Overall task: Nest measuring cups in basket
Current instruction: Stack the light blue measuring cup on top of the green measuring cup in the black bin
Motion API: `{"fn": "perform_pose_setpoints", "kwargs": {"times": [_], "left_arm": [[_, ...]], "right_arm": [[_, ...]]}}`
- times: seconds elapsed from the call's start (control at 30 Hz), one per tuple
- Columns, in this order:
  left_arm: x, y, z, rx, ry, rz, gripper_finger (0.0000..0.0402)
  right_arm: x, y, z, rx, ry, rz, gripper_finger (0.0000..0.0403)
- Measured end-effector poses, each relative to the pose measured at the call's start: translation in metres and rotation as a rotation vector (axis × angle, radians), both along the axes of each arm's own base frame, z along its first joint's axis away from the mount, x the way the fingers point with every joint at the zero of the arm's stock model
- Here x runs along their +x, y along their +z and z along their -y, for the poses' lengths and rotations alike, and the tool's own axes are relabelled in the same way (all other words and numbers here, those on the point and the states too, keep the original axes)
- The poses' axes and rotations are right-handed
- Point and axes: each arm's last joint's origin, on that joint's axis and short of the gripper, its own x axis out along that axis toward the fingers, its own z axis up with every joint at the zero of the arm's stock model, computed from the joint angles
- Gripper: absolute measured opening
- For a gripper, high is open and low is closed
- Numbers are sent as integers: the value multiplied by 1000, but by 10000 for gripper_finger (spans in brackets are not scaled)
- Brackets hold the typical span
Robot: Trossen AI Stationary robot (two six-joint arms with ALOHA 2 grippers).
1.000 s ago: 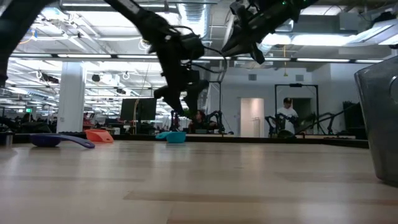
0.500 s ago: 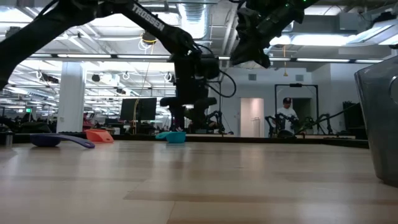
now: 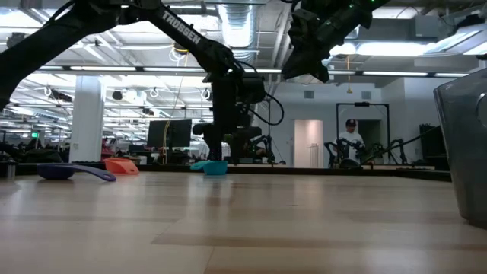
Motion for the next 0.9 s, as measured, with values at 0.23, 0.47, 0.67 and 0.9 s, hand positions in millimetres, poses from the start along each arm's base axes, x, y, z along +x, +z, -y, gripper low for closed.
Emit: {"fn": "perform_pose_setpoints", "kwargs": {"times": [0.23,0.47,0.67,0.9], "left_arm": [[-13,-4,-19,-127,92,89,246],[-26,-3,-39,-100,155,81,246],[-23,-3,-36,-115,86,91,246],[-18,-3,-31,-142,63,115,246]], "right_arm": [[0,0,-1,2,3,-3,92],[0,-1,-1,8,3,-14,92],[-1,-1,-1,9,3,-16,92],[-1,-1,-1,9,2,-16,92]]}}
